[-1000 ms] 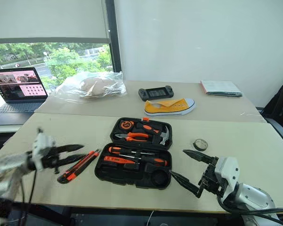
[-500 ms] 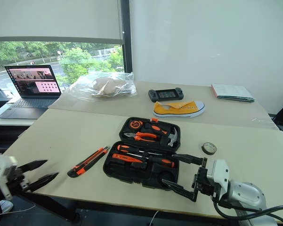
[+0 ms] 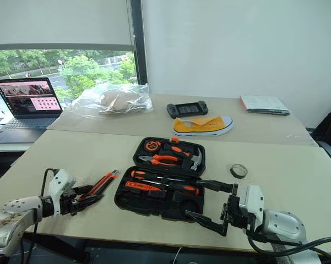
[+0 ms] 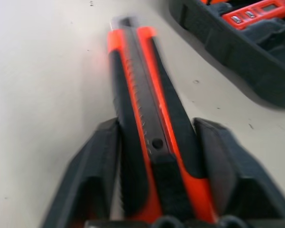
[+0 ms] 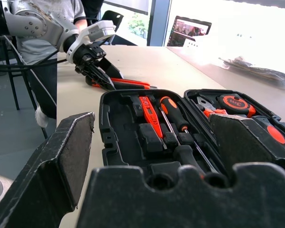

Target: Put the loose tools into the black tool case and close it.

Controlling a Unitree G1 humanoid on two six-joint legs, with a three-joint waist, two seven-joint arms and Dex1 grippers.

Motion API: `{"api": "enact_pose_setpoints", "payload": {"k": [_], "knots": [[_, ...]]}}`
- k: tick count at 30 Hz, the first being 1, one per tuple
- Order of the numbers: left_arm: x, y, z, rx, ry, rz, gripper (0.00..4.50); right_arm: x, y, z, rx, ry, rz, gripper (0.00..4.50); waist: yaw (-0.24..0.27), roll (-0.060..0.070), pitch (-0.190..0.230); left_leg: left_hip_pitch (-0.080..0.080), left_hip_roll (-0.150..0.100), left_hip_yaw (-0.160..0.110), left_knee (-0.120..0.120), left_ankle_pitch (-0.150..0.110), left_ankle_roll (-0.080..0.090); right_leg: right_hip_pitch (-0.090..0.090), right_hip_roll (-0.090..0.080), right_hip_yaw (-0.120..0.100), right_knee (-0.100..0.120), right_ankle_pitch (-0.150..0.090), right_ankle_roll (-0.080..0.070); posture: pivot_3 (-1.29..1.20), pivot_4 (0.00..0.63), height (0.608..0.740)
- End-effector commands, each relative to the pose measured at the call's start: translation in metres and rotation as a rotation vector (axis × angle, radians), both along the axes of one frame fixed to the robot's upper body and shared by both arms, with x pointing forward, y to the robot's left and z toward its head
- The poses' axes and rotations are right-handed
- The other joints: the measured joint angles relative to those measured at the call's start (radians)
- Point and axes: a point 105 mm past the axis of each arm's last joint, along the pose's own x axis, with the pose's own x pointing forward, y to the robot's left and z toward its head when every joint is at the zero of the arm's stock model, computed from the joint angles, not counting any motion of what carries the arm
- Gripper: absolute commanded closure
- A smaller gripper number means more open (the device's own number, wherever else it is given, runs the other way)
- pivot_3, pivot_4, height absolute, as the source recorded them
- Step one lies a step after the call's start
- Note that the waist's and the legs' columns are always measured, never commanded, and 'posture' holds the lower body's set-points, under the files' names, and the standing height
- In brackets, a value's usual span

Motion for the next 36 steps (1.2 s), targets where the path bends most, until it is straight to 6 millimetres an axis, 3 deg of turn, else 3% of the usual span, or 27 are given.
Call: {"api": "enact_pose_setpoints", "payload": {"k": [1,4,6,10,18,27,36], "knots": [[0.005,0.009,0.025,-0.075,-0.100,-0.010,2.75,-0.004,-0.003,0.011,0.002,-0.042,-0.012,0.00,-0.001,0.000,0.000,0.000,0.000,0.000,0.000,0.000,0.000,0.000,0.000,0.000,0.000,0.000,0.000,0.00,0.150,0.740],[-0.003,-0.005,0.061,-0.073,-0.229,-0.287,2.75,-0.007,-0.008,0.011,-0.008,-0.037,-0.029,0.00,0.000,0.000,0.000,-0.002,0.001,0.000,0.000,0.000,0.000,-0.002,0.000,0.000,0.000,0.000,0.000,0.00,0.150,0.740],[-0.010,-0.021,0.069,-0.036,-0.243,-0.479,2.75,-0.008,-0.011,0.011,-0.016,-0.033,-0.035,0.00,0.005,-0.001,0.000,-0.003,0.000,0.000,0.000,0.000,0.000,-0.003,0.000,-0.001,0.001,0.000,0.000,0.00,0.150,0.740],[-0.017,-0.063,0.062,0.123,-0.207,-0.830,2.75,-0.008,-0.014,0.010,-0.030,-0.025,-0.039,0.00,0.012,0.002,-0.001,-0.002,-0.001,0.002,0.001,0.000,0.000,-0.002,0.001,-0.002,0.000,0.000,0.000,0.00,0.150,0.740],[0.007,-0.135,0.035,0.249,-0.186,-1.036,2.75,-0.016,-0.015,0.007,-0.033,-0.006,-0.070,0.00,0.012,0.001,-0.001,-0.002,-0.003,0.004,0.002,0.000,0.000,-0.002,0.003,-0.001,0.000,0.000,0.000,0.00,0.150,0.740],[0.016,-0.140,0.011,0.397,-0.141,-1.124,2.75,-0.018,-0.015,0.006,-0.034,-0.010,-0.110,0.00,0.000,0.001,-0.001,-0.001,-0.002,0.003,0.002,0.000,0.001,-0.001,0.003,0.001,0.000,-0.002,0.004,0.00,0.150,0.740],[0.007,-0.139,0.010,0.378,-0.071,-1.158,2.75,-0.016,-0.018,0.005,-0.039,-0.020,-0.127,0.00,-0.001,0.001,-0.001,0.002,-0.001,0.001,0.002,-0.001,0.003,0.004,0.003,0.002,0.000,-0.004,0.007,0.00,0.150,0.740]]}}
